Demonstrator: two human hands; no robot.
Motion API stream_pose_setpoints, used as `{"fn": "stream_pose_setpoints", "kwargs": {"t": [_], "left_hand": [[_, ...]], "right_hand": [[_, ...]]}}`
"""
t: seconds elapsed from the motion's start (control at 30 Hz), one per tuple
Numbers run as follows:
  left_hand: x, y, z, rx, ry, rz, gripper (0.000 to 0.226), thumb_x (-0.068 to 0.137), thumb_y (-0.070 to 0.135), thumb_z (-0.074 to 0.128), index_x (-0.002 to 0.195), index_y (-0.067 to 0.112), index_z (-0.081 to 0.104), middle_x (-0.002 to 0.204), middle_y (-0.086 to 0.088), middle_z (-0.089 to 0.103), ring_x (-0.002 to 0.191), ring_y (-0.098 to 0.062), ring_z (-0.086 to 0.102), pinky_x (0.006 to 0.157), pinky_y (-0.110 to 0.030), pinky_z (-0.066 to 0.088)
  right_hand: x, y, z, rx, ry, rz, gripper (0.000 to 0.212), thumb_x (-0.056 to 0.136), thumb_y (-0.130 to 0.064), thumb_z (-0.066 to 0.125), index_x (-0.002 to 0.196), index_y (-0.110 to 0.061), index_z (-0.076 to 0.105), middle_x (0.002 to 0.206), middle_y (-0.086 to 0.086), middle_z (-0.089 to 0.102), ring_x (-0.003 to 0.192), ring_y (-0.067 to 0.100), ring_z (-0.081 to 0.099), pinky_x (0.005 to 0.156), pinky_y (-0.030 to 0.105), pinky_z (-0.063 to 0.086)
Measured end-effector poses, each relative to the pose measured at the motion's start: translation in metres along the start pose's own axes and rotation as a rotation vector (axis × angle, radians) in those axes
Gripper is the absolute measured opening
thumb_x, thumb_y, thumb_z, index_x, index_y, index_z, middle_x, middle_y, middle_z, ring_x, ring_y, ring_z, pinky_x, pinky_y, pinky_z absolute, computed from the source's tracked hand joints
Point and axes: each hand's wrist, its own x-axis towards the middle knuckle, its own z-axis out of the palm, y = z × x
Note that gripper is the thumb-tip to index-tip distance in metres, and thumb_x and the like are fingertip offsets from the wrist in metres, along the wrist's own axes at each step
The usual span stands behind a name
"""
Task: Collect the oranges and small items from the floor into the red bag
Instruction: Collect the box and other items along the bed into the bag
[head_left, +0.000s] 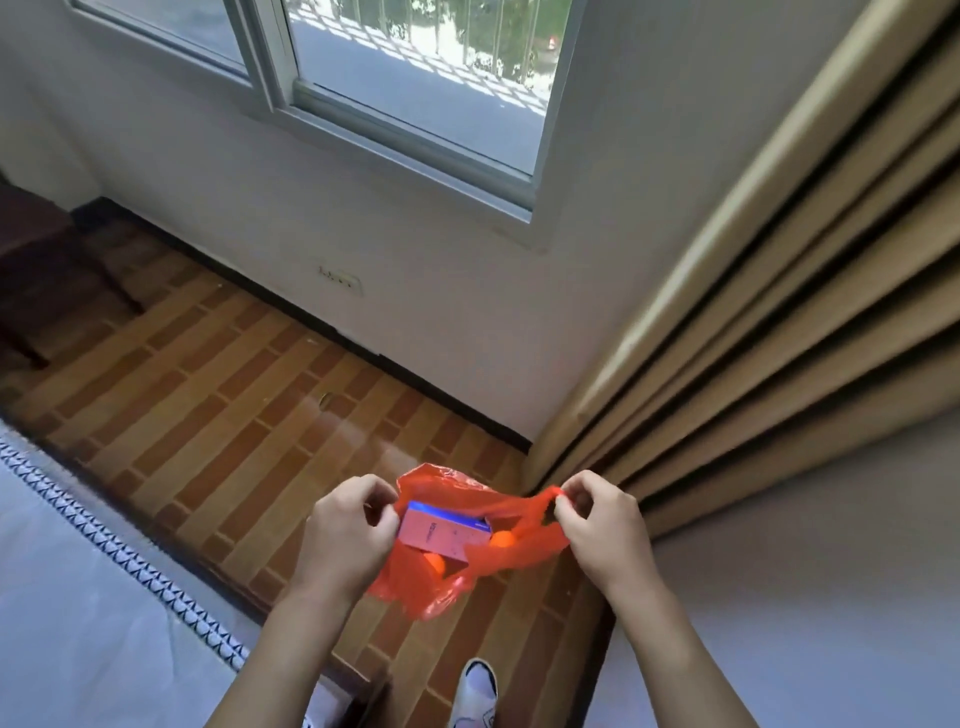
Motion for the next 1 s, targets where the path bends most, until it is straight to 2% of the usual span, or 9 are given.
{"fn": "stream_pose_setpoints", "kwargs": {"t": [0.1,0.27,0.6,0.67,0.73,0.8,0.9,1.0], "left_hand": [[0.028,-0.016,0.031,0.018,-0.004,0.036,0.017,0.081,0.012,0.072,0.077,0.028,0.066,0.076,0.017,0.065,0.072,0.000,0.060,0.059,-0.010,0.037],[0.073,-0.050,0.104,-0.003,-0.022,0.038,0.022,0.081,0.010,0.071,0.079,0.031,0.064,0.080,0.017,0.065,0.076,-0.004,0.063,0.067,-0.030,0.053],[0.122,-0.160,0.269,0.009,-0.023,0.085,0.029,0.079,0.005,0.073,0.080,0.032,0.064,0.079,0.019,0.062,0.074,-0.003,0.062,0.068,-0.029,0.053],[0.129,-0.180,0.295,0.020,-0.017,0.118,0.030,0.079,0.004,0.074,0.081,0.032,0.064,0.079,0.019,0.063,0.074,-0.003,0.062,0.068,-0.031,0.054],[0.135,-0.200,0.318,0.019,-0.018,0.148,0.031,0.078,0.002,0.074,0.081,0.031,0.064,0.079,0.018,0.063,0.074,-0.003,0.063,0.068,-0.032,0.054],[0.140,-0.219,0.338,0.026,-0.026,0.182,0.031,0.079,0.002,0.074,0.081,0.031,0.064,0.079,0.018,0.063,0.074,-0.004,0.063,0.067,-0.033,0.054],[0.147,-0.244,0.366,0.028,-0.014,0.236,0.029,0.080,0.002,0.074,0.081,0.030,0.064,0.079,0.016,0.063,0.074,-0.007,0.064,0.067,-0.034,0.054],[0.155,-0.265,0.394,0.040,0.000,0.305,0.027,0.081,0.004,0.074,0.083,0.029,0.066,0.079,0.015,0.062,0.073,-0.006,0.063,0.068,-0.030,0.052]], "right_hand": [[0.033,0.021,0.028,0.028,0.013,0.012,0.012,0.088,-0.023,0.071,0.078,-0.027,0.065,0.068,-0.011,0.066,0.068,0.007,0.063,0.064,0.030,0.051],[0.087,0.069,0.085,0.071,-0.002,0.022,0.010,0.087,-0.023,0.071,0.080,-0.027,0.066,0.069,-0.011,0.067,0.070,0.008,0.064,0.066,0.034,0.054],[0.148,0.209,0.226,0.067,-0.033,0.016,0.017,0.088,-0.022,0.072,0.077,-0.030,0.062,0.065,-0.011,0.062,0.063,0.011,0.060,0.061,0.037,0.053],[0.155,0.234,0.249,0.057,-0.023,-0.004,0.016,0.089,-0.023,0.072,0.078,-0.030,0.062,0.065,-0.013,0.062,0.064,0.009,0.061,0.060,0.034,0.052],[0.162,0.257,0.267,0.052,-0.015,-0.023,0.014,0.092,-0.025,0.071,0.081,-0.031,0.063,0.069,-0.016,0.064,0.068,0.004,0.063,0.058,0.022,0.051],[0.167,0.276,0.285,0.051,-0.007,-0.047,0.011,0.096,-0.027,0.069,0.088,-0.033,0.065,0.076,-0.019,0.066,0.074,0.001,0.065,0.061,0.017,0.055],[0.177,0.303,0.318,0.074,0.026,-0.120,0.013,0.096,-0.025,0.068,0.105,-0.034,0.069,0.091,-0.020,0.070,0.085,0.000,0.067,0.074,0.023,0.059],[0.192,0.330,0.356,0.098,0.063,-0.290,0.023,0.097,-0.019,0.065,0.119,-0.024,0.072,0.108,-0.015,0.070,0.101,0.003,0.066,0.089,0.028,0.056]]}}
